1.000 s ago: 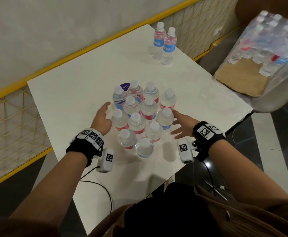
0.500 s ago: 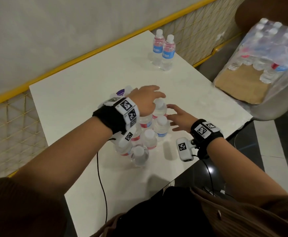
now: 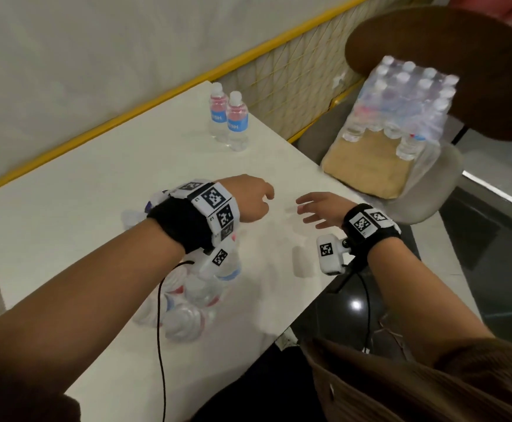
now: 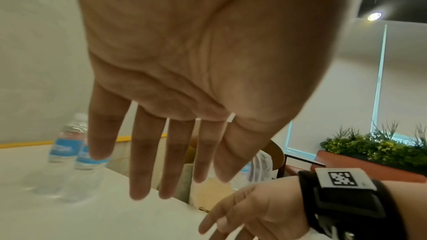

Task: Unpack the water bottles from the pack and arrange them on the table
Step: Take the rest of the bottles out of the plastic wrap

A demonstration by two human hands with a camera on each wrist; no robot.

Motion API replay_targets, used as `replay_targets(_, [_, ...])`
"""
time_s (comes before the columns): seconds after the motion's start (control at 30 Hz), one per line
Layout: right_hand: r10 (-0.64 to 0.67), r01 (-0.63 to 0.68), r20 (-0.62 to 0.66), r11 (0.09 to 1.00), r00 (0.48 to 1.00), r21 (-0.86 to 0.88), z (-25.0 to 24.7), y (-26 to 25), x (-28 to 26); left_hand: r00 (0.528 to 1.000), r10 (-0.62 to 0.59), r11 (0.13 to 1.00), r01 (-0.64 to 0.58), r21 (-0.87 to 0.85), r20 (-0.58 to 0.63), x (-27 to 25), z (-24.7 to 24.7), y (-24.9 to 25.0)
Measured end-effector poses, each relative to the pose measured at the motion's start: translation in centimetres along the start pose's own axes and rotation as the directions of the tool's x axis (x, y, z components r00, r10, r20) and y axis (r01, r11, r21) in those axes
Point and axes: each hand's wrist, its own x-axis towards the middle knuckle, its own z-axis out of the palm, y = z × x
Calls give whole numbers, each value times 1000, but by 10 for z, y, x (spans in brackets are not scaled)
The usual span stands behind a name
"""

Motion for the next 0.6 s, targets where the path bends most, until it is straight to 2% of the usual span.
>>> replay_targets(0.1, [-29, 38, -134, 997, 991, 64, -45, 2, 10, 1000, 19, 999, -20, -44, -11, 29, -9, 26])
replay_targets(0.23, [-215, 245, -323, 968, 922, 55, -99, -6, 19, 999, 10, 997, -14, -78, -43, 72, -14, 57])
replay_targets(0.3, [-292, 331, -353, 942, 889, 52, -117, -14, 21, 999, -13, 997, 9, -82, -45, 92, -16, 67])
replay_targets(0.37, [-299, 387, -391, 907, 870, 168, -132, -20, 24, 997, -32, 995, 25, -93, -68, 115, -20, 78])
replay_targets(0.47, [-265, 436, -412, 803, 872, 407, -139, -19, 30, 986, -24, 992, 3, -129, -166, 145, -29, 89])
replay_targets(0.53, [-263, 443, -388, 739, 883, 507, -138, -14, 30, 973, -2, 989, -32, -144, -229, 164, -33, 97])
replay_targets(0.6, [-288, 463, -374, 679, 882, 570, -139, -10, 30, 971, 4, 987, -42, -155, -239, 181, -36, 106])
